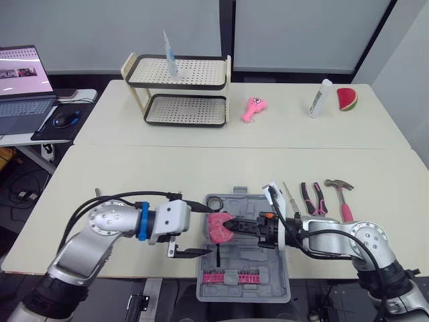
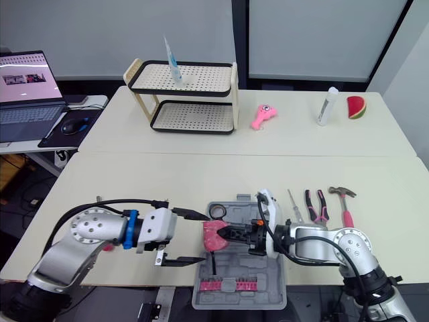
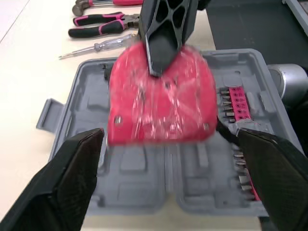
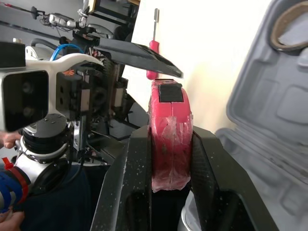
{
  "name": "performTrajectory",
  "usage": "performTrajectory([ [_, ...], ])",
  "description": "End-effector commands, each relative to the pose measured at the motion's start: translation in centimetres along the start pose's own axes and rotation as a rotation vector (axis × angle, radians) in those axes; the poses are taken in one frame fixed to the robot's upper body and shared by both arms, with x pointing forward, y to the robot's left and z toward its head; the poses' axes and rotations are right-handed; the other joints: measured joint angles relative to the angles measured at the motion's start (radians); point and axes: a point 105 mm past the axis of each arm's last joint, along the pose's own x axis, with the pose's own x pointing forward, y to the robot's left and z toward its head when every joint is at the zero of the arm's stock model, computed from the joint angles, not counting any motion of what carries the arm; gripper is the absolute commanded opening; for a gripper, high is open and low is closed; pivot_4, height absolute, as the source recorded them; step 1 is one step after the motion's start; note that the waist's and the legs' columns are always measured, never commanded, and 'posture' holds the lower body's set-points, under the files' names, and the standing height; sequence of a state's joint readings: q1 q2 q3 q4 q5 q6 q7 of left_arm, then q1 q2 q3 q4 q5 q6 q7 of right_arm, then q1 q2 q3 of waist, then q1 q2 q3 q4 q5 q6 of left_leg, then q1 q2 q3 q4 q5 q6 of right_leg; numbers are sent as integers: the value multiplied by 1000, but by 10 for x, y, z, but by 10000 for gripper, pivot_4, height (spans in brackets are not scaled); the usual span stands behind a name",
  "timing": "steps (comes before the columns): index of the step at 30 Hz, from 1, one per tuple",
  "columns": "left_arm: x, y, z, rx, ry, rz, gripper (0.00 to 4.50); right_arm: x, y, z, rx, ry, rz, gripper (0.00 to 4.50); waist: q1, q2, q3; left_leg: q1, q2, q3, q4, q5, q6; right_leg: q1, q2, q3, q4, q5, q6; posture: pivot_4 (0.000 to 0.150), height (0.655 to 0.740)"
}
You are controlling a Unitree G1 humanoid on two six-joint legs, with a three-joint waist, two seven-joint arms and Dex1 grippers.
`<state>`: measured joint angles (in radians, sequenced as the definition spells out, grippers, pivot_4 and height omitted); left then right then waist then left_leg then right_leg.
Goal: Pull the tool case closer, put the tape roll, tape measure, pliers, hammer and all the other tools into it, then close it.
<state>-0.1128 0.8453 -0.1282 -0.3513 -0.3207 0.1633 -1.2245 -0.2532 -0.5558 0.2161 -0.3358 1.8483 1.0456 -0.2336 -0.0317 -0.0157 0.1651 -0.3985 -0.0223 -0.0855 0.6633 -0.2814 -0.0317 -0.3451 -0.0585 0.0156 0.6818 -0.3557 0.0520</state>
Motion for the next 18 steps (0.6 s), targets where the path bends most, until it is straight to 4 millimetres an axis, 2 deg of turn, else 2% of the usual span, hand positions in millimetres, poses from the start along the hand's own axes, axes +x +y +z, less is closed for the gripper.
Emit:
performTrajectory([
  [1, -20, -3, 9, 23, -15, 0, 45000, -20, 13, 7, -17, -41, 39, 7925, 0, 0, 0, 0, 0, 0, 0, 0, 0, 0, 0, 0, 0, 0, 0, 1500, 7290],
  [6, -22, -12, 18, 0, -63, -29, 45000, -56, 7, 13, -51, -93, -30, 7925, 6, 0, 0, 0, 0, 0, 0, 0, 0, 1, -1, 0, -1, 0, 0, 1500, 7290],
  [10, -17, -21, 28, 18, -101, -68, 45000, -102, -7, 16, -77, -101, -160, 7925, 7, 1, 0, 0, -1, 0, 0, 0, 0, 2, -1, 0, -1, 0, 0, 1500, 7290],
  [14, -16, -27, 29, 25, -105, -92, 45000, -130, -17, 9, -50, -66, -261, 7924, 7, 1, 0, 1, 0, 0, 0, 0, 0, 3, 0, 0, -1, 0, 0, 1500, 7290],
  [18, -14, -33, 28, 31, -104, -109, 45000, -143, -25, 2, -13, -36, -319, 7924, 6, 1, 0, 1, 0, 2, 0, 0, 0, 3, 0, 1, -2, 0, 0, 1500, 7290],
])
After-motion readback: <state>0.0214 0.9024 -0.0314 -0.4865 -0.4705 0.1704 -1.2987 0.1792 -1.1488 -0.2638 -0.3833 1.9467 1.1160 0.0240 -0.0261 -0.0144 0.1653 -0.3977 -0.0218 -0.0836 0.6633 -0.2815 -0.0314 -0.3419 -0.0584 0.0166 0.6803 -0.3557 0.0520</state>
